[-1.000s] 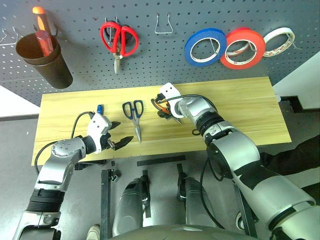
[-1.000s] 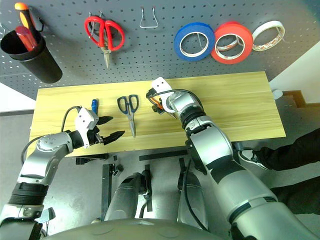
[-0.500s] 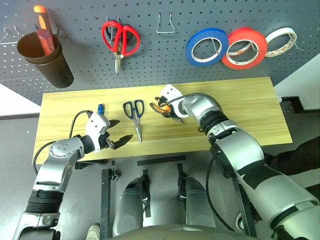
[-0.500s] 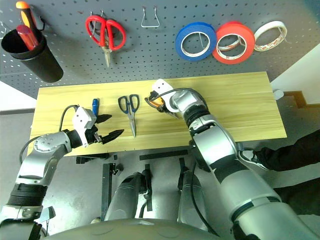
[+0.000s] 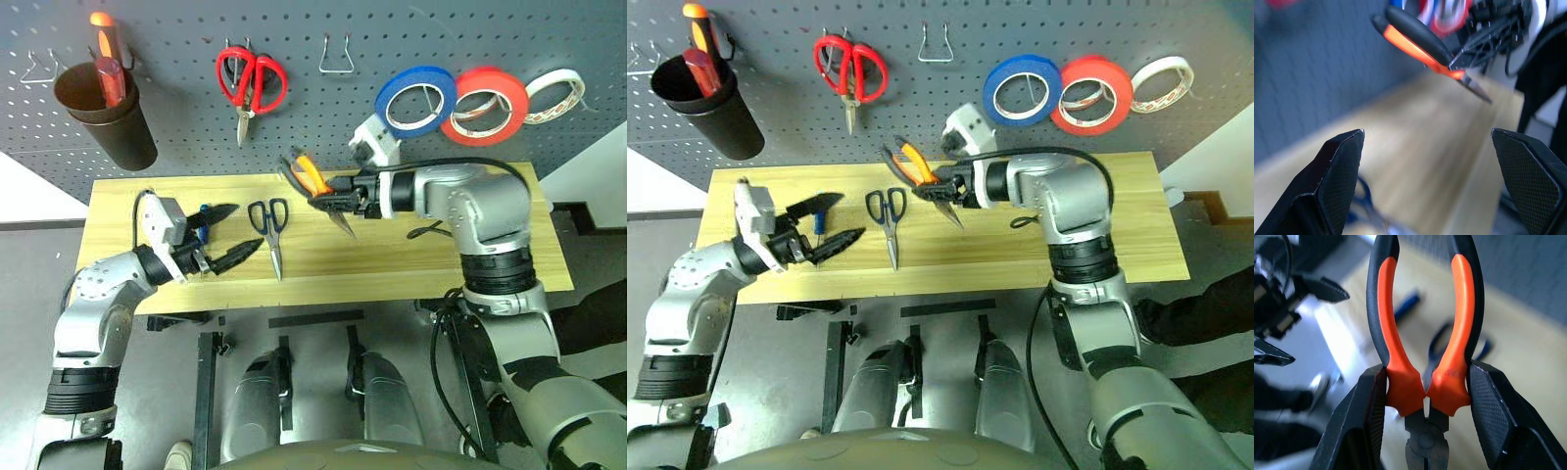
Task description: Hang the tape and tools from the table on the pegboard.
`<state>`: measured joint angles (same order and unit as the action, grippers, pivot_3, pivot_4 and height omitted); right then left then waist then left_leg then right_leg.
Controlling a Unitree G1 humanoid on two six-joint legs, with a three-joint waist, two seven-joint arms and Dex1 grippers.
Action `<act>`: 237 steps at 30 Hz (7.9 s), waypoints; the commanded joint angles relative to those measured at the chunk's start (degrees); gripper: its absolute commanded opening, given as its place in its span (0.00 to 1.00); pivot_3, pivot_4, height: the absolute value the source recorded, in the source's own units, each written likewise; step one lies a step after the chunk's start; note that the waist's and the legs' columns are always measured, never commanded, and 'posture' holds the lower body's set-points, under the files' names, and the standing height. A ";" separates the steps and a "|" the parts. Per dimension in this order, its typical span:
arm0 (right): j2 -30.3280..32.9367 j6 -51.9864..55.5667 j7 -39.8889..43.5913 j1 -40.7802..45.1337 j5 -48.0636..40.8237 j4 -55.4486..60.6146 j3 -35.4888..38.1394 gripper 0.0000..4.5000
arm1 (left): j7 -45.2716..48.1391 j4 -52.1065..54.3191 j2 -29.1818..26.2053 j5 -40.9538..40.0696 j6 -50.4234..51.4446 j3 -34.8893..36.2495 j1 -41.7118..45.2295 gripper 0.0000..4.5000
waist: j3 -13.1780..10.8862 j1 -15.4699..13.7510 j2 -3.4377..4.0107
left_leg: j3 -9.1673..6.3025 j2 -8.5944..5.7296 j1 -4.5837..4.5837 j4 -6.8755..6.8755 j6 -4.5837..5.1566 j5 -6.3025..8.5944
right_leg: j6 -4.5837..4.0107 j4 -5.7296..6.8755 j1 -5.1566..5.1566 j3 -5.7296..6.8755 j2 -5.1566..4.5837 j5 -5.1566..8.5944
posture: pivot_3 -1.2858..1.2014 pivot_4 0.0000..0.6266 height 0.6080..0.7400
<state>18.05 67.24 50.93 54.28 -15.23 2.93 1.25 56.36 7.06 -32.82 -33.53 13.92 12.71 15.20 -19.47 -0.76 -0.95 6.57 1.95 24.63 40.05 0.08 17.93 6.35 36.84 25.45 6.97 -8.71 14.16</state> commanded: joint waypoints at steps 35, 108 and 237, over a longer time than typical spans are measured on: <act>-9.80 -51.33 -29.95 22.23 2.64 -37.78 5.17 0.47 | -6.02 4.95 -1.63 -1.58 -1.88 4.10 3.11 0.97 | 7.74 1.48 -0.36 | -0.06 -0.02 -0.25 0.04 -0.10 -0.06 | 0.00 0.11 -0.27 0.00 0.07 -0.01 | 0.56 0.14 0.94; 12.96 -50.60 22.09 -5.95 -1.15 -30.25 -10.90 0.99 | -50.18 -1.42 22.27 24.71 39.11 -15.96 5.51 0.97 | 7.70 0.06 -0.24 | -0.33 -0.04 -1.25 0.07 -0.03 -0.02 | -0.02 -0.04 -1.27 -0.11 0.06 0.00 | 0.54 0.40 0.94; 16.04 -41.38 22.64 -0.95 -14.02 -19.72 5.05 1.00 | -25.56 -31.58 17.93 22.26 -22.35 -7.36 21.66 0.15 | 6.94 0.22 -0.03 | -0.51 -0.08 -0.51 0.09 0.01 -0.04 | -0.09 -0.63 -1.15 0.57 0.06 -0.11 | 0.51 0.19 0.94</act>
<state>33.34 25.62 73.91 52.52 -27.67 -19.69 4.51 31.24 -24.53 -14.95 -11.75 -6.26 5.30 35.51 -12.54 -0.55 -0.98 6.06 1.87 24.12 40.13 0.09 17.89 6.27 36.20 24.30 7.54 -8.65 14.05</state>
